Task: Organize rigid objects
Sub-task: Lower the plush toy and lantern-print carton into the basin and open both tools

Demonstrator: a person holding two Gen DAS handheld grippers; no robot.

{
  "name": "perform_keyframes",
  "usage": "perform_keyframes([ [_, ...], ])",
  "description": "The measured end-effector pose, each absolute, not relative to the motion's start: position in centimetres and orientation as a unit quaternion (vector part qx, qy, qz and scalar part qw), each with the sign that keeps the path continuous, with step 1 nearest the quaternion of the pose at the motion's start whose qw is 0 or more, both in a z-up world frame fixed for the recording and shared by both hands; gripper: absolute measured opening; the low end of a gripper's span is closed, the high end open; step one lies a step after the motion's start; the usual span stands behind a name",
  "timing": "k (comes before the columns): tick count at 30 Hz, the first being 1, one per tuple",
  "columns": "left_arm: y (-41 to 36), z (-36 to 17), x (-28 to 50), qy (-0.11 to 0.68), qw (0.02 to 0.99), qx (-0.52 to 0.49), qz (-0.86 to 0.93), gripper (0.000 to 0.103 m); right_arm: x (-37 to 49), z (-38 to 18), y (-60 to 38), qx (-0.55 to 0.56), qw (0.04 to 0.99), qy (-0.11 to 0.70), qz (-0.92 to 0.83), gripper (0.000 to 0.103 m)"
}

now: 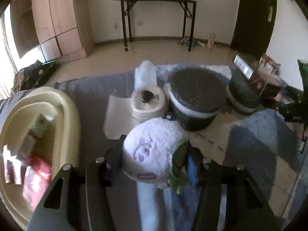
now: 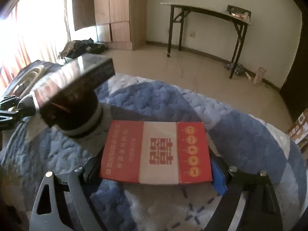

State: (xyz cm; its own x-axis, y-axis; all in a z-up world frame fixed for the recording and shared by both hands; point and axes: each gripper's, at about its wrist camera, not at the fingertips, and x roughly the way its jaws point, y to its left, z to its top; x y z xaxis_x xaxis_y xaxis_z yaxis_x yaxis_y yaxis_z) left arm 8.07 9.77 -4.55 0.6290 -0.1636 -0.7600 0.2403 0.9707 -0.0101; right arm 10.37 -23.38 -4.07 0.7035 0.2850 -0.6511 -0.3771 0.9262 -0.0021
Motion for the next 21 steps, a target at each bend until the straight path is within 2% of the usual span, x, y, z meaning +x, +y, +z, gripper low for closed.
perform_keyframes([
  [4, 14.9, 0.0, 6.0, 0.379, 0.922, 0.021, -0.077, 0.056, 7.2, 0.3, -22.5, -0.098, 0.937, 0.276, 0.190, 0.089],
  [6, 20.1, 2.6, 5.2, 0.352, 0.936, -0.012, -0.021, 0.056, 5.7, 4.0, -20.3, -0.122, 0.937, 0.245, 0.215, 0.089],
  [10, 28.5, 3.8, 4.7, 0.339, 0.936, -0.065, 0.061, 0.056, 4.0, 9.5, -11.9, -0.150, 0.913, 0.217, 0.311, 0.089],
  [13, 33.2, 2.0, 6.1, 0.372, 0.919, -0.106, 0.076, 0.056, 3.8, 9.7, -3.2, -0.191, 0.873, 0.230, 0.386, 0.089],
  [18, 35.7, -0.5, 9.2, 0.405, 0.904, -0.121, 0.068, 0.056, 6.7, 7.5, 9.8, -0.205, 0.807, 0.295, 0.469, 0.089],
  [21, 37.1, -0.9, 9.1, 0.408, 0.899, -0.138, 0.083, 0.056, 8.4, 6.1, 15.7, -0.258, 0.785, 0.307, 0.472, 0.089],
])
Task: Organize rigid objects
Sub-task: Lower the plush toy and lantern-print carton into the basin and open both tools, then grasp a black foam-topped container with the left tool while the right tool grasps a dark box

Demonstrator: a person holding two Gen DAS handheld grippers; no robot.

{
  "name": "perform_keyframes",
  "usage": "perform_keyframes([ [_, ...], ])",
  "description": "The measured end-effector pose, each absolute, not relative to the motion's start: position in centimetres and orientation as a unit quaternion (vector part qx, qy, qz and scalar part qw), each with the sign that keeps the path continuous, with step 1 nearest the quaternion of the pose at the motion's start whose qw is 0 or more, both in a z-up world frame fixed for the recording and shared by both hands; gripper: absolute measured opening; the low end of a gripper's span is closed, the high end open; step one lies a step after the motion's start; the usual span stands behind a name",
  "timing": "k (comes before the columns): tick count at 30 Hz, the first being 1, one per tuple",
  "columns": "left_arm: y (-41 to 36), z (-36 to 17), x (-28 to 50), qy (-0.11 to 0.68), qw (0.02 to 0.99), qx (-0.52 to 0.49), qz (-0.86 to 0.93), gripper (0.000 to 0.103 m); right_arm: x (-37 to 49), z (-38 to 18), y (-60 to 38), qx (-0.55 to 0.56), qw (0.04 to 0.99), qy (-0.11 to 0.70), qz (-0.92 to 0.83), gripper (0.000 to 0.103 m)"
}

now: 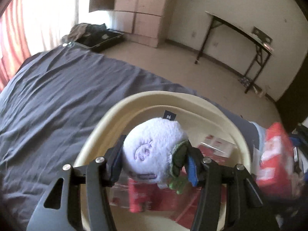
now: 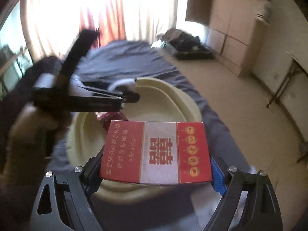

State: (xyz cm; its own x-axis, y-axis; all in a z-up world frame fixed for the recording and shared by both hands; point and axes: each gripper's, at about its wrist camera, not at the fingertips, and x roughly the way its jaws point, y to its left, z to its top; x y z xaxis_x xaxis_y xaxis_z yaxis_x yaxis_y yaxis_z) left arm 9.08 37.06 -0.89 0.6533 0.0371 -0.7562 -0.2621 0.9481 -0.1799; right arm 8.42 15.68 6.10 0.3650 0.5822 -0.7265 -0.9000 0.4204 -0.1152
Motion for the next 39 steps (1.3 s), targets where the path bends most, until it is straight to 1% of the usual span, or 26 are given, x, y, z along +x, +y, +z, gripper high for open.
perform_keyframes([
  [4, 39.1, -2.1, 9.1, 0.424, 0.887, -0.165, 0.080, 0.056, 10.6, 4.2, 19.9, -0.281, 0.771, 0.334, 0.463, 0.089],
  [8, 39.3, -3.0, 9.8, 0.434, 0.882, -0.167, 0.074, 0.057, 11.9, 2.1, 22.4, -0.307, 0.758, 0.358, 0.451, 0.089],
  [11, 39.1, -3.4, 10.1, 0.440, 0.880, -0.164, 0.075, 0.060, 12.5, 1.1, 23.2, -0.306, 0.756, 0.367, 0.447, 0.090],
  [12, 38.9, -3.4, 10.1, 0.441, 0.879, -0.164, 0.076, 0.062, 12.8, 1.3, 23.9, -0.301, 0.759, 0.367, 0.446, 0.090],
  [14, 38.7, -3.2, 10.2, 0.440, 0.879, -0.167, 0.078, 0.073, 12.4, 1.5, 24.4, -0.301, 0.761, 0.363, 0.445, 0.092],
  [15, 38.6, -2.8, 10.0, 0.435, 0.880, -0.174, 0.079, 0.085, 12.1, 1.8, 24.1, -0.303, 0.769, 0.351, 0.440, 0.100],
  [16, 38.6, -2.2, 9.7, 0.427, 0.883, -0.177, 0.082, 0.095, 11.8, 2.2, 23.6, -0.302, 0.777, 0.341, 0.435, 0.102],
  [18, 38.5, -0.3, 8.8, 0.397, 0.896, -0.181, 0.082, 0.103, 10.6, 3.9, 21.2, -0.285, 0.792, 0.318, 0.436, 0.102],
  [21, 37.3, 2.6, 7.3, 0.359, 0.913, -0.187, 0.051, 0.103, 9.5, 6.3, 16.4, -0.262, 0.813, 0.301, 0.423, 0.103],
  [24, 34.9, 4.4, 6.8, 0.349, 0.922, -0.166, 0.026, 0.103, 8.8, 8.7, 8.2, -0.212, 0.847, 0.281, 0.398, 0.103],
  [28, 29.5, 5.3, 7.0, 0.349, 0.926, -0.137, -0.036, 0.103, 8.2, 10.0, -2.1, -0.157, 0.886, 0.270, 0.342, 0.103],
  [31, 24.3, 4.5, 7.6, 0.364, 0.919, -0.115, -0.095, 0.103, 8.0, 8.7, -7.7, -0.149, 0.902, 0.275, 0.298, 0.103],
  [34, 19.0, 2.7, 8.3, 0.386, 0.908, -0.091, -0.136, 0.103, 8.0, 5.8, -11.5, -0.153, 0.911, 0.280, 0.261, 0.103],
  [38, 13.3, 0.5, 9.0, 0.409, 0.895, -0.064, -0.166, 0.103, 8.6, 2.6, -13.1, -0.123, 0.911, 0.304, 0.249, 0.103],
  [39, 12.1, 0.2, 9.1, 0.412, 0.894, -0.055, -0.169, 0.103, 8.9, 2.0, -13.6, -0.101, 0.913, 0.310, 0.244, 0.103],
])
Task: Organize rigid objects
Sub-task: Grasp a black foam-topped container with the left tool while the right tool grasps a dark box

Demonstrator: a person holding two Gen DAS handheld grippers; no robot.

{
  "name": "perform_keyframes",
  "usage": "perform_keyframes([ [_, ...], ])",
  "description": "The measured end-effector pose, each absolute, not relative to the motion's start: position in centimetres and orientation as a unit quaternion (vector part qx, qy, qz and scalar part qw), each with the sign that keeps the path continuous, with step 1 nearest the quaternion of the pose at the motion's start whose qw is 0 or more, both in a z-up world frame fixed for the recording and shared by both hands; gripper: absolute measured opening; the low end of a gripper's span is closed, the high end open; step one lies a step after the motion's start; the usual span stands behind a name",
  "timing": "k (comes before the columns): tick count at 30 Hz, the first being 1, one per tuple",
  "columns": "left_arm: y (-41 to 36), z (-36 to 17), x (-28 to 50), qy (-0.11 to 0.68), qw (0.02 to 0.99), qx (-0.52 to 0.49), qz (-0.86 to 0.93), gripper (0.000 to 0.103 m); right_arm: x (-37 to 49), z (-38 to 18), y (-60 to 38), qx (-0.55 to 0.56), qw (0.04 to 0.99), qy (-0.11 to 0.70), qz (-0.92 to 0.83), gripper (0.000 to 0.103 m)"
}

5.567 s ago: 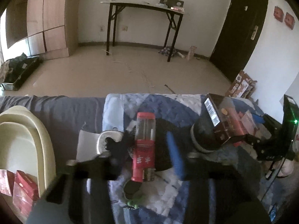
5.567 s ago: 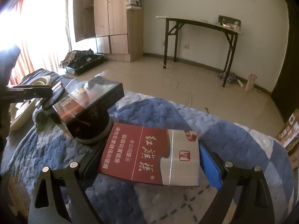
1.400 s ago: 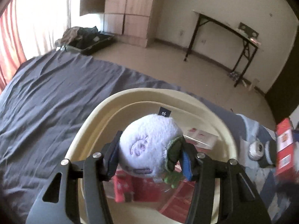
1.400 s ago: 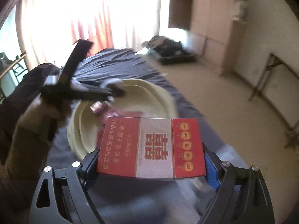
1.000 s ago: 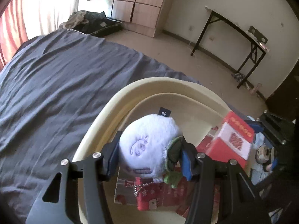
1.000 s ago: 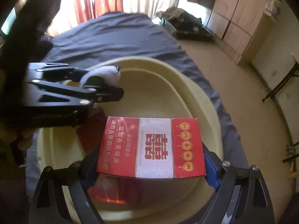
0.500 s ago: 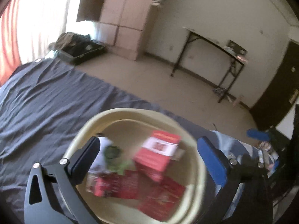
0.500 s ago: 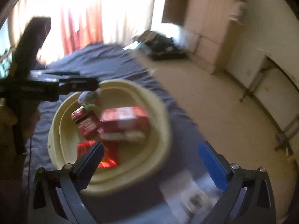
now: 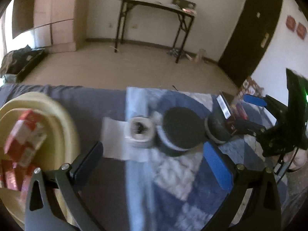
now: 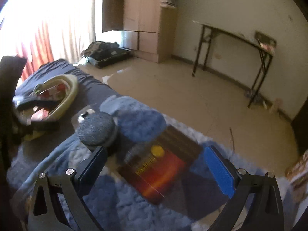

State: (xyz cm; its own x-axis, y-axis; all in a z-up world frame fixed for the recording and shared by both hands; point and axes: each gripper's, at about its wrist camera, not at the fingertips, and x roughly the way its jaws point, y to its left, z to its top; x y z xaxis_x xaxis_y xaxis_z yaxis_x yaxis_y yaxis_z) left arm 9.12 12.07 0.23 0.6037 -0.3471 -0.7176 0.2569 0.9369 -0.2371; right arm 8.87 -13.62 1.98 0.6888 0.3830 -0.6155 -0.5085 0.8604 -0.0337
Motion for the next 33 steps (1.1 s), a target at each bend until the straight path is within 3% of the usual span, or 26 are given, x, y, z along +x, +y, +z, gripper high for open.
perform_keyframes([
  [10, 5.1, -1.8, 10.9, 0.408, 0.894, 0.025, -0.187, 0.103, 10.5, 3.1, -15.6, -0.046, 0.911, 0.320, 0.256, 0.100],
  [13, 4.5, -2.1, 11.2, 0.398, 0.897, 0.042, -0.186, 0.103, 11.1, 2.5, -15.2, -0.058, 0.912, 0.325, 0.241, 0.091],
  [15, 5.0, -2.1, 11.6, 0.393, 0.900, 0.037, -0.184, 0.101, 11.8, 2.0, -14.8, -0.062, 0.912, 0.330, 0.234, 0.077],
  [16, 4.9, -2.2, 11.8, 0.391, 0.902, 0.034, -0.182, 0.097, 12.1, 1.8, -14.7, -0.063, 0.912, 0.334, 0.231, 0.073],
  [17, 4.8, -2.2, 11.8, 0.388, 0.904, 0.034, -0.179, 0.092, 12.3, 1.7, -14.7, -0.062, 0.910, 0.338, 0.233, 0.061],
  [19, 4.6, -2.3, 11.9, 0.381, 0.906, 0.044, -0.180, 0.069, 12.6, 1.5, -14.7, -0.061, 0.908, 0.341, 0.235, 0.050],
  [22, 4.4, -2.6, 11.9, 0.378, 0.908, 0.053, -0.173, 0.069, 12.6, 1.5, -15.0, -0.062, 0.910, 0.332, 0.241, 0.047],
  [24, 4.6, -2.5, 11.9, 0.378, 0.908, 0.049, -0.175, 0.069, 12.5, 1.5, -15.6, -0.054, 0.911, 0.326, 0.245, 0.038],
  [30, 5.6, -1.9, 11.3, 0.366, 0.912, 0.030, -0.183, 0.068, 11.2, 1.3, -17.3, -0.049, 0.918, 0.301, 0.252, 0.024],
  [33, 5.9, -1.4, 10.9, 0.361, 0.913, 0.031, -0.187, 0.068, 10.6, 1.2, -18.2, -0.047, 0.924, 0.286, 0.250, 0.022],
])
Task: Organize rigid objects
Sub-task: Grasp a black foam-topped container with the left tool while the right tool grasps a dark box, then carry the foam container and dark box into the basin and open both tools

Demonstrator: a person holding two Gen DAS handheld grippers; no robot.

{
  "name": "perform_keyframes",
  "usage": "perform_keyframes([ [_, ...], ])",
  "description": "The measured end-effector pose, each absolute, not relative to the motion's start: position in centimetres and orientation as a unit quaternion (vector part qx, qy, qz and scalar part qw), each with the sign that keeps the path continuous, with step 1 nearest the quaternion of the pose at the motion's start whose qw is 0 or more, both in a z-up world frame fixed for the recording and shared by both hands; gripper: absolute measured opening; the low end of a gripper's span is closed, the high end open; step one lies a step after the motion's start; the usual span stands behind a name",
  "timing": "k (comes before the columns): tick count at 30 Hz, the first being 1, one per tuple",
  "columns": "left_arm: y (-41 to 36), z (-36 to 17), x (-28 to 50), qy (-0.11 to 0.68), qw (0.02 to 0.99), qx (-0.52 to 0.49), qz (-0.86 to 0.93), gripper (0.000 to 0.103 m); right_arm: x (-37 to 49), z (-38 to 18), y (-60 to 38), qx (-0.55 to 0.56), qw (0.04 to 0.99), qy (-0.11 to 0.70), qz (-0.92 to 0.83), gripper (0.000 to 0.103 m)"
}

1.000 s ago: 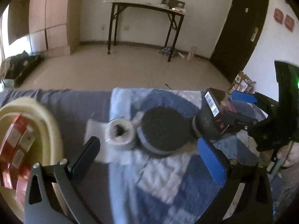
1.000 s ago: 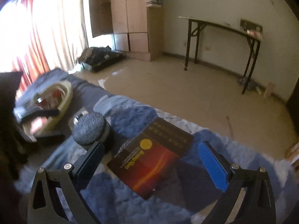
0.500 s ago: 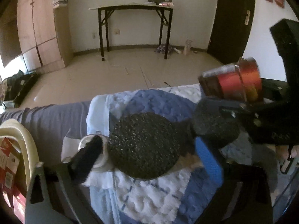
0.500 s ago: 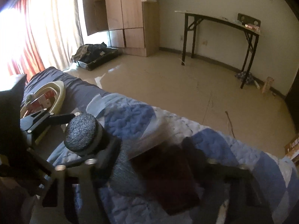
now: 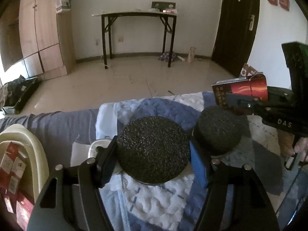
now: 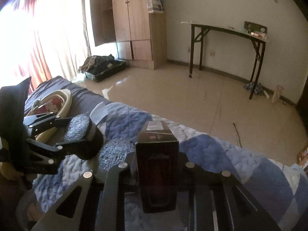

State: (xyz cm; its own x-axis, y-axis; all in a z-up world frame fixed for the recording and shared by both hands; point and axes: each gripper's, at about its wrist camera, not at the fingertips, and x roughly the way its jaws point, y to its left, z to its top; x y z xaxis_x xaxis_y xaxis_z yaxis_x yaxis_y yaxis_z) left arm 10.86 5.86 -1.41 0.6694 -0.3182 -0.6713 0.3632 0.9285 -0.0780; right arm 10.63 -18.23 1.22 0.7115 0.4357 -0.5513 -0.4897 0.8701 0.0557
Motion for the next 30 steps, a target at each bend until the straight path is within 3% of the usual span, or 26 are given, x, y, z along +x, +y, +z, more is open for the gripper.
perform_keyframes([
  [10, 7.2, 1.2, 9.5, 0.342, 0.917, 0.008, -0.205, 0.068, 10.7, 0.1, -20.8, -0.026, 0.930, 0.275, 0.243, 0.022],
  [17, 14.0, 6.9, 6.2, 0.283, 0.946, -0.015, -0.155, 0.068, 7.3, 3.9, -19.0, -0.068, 0.935, 0.197, 0.289, 0.021],
  [22, 23.7, 9.9, 4.4, 0.271, 0.959, -0.040, -0.078, 0.068, 6.2, 7.4, -9.9, -0.082, 0.900, 0.185, 0.386, 0.021],
  [30, 37.2, 4.2, 8.3, 0.350, 0.926, -0.143, 0.005, 0.068, 4.9, 3.8, 8.4, -0.111, 0.768, 0.291, 0.559, 0.021],
])
